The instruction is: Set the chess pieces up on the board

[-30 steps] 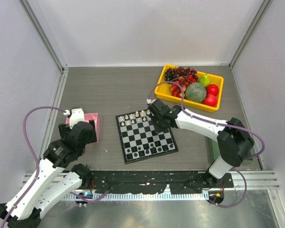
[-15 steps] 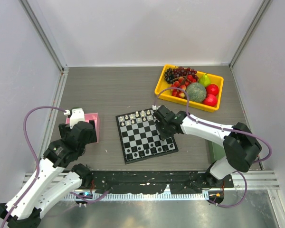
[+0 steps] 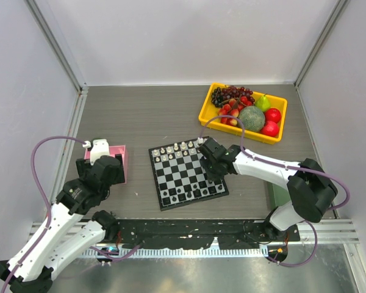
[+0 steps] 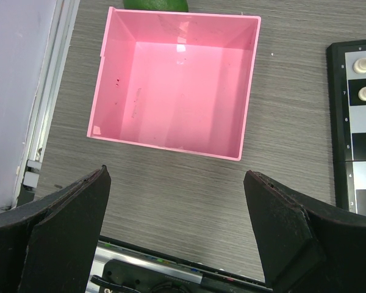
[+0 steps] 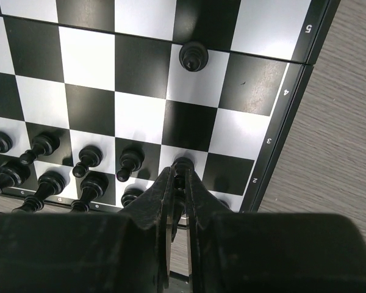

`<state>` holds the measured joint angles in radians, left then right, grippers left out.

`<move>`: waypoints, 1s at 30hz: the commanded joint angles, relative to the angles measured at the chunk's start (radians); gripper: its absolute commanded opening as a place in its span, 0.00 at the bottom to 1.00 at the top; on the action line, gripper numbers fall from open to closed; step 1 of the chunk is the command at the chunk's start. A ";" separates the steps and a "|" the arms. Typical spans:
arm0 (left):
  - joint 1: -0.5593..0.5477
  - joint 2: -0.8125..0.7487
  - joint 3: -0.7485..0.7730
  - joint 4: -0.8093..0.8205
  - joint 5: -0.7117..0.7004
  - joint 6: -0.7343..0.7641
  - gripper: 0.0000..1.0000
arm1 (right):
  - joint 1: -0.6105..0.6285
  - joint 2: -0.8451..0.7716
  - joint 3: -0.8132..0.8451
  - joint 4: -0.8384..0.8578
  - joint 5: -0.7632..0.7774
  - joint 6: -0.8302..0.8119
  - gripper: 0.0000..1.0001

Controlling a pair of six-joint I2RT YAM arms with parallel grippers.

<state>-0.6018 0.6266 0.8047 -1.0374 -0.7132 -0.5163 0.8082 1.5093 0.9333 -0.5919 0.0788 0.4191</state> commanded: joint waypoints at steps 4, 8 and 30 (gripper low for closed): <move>0.002 0.008 0.021 0.020 -0.003 -0.002 0.99 | -0.001 -0.035 -0.007 0.035 -0.014 0.012 0.12; 0.000 0.010 0.021 0.020 -0.003 -0.002 0.99 | 0.000 -0.024 -0.002 0.027 -0.007 0.010 0.15; 0.000 0.008 0.019 0.022 -0.003 -0.004 0.99 | -0.001 -0.057 0.052 0.004 0.012 -0.011 0.33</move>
<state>-0.6018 0.6312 0.8047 -1.0374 -0.7113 -0.5163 0.8078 1.4815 0.9394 -0.5922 0.0731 0.4198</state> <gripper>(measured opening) 0.992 0.348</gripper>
